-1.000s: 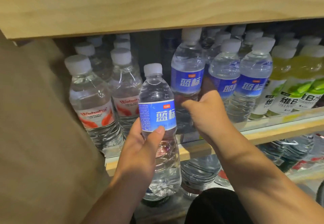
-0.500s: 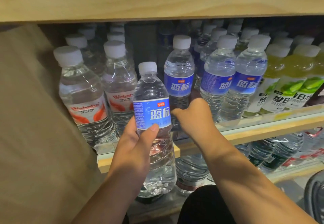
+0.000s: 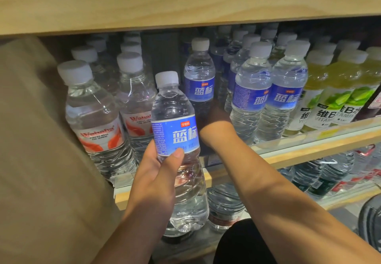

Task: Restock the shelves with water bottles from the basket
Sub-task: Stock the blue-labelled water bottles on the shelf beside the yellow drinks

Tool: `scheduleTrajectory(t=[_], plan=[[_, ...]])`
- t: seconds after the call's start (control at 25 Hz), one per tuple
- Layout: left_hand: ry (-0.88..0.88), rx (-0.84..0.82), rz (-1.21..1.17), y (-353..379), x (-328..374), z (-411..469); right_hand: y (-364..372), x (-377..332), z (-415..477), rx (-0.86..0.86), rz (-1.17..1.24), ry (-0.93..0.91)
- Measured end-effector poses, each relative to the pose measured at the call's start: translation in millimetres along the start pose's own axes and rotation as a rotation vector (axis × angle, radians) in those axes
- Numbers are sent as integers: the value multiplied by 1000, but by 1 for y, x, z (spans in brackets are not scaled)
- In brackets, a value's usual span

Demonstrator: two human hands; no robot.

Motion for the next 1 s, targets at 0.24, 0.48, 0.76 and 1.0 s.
scheduleTrajectory(t=[0.24,0.48,0.76,1.0], plan=[[29,-29,24,-2,-5,6,15,3,30,105,9,-54],[47,-59,16,2,-3,6,22,10,40,119,-36,-52],[68,-79,15,1,-8,4,-5,15,-15,47,248,-196],[136,-134,27,15,10,-2,-35,38,-91,-56,490,-239]])
Point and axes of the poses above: each hand's wrist, its own z-axis towards the middle knuckle, its own y-axis out of the palm, x = y × z, the point moved 5 cm from there along z, towards the middle knuckle, and after that the axes turned 3 degrees about -z, right-handed, at the moved point
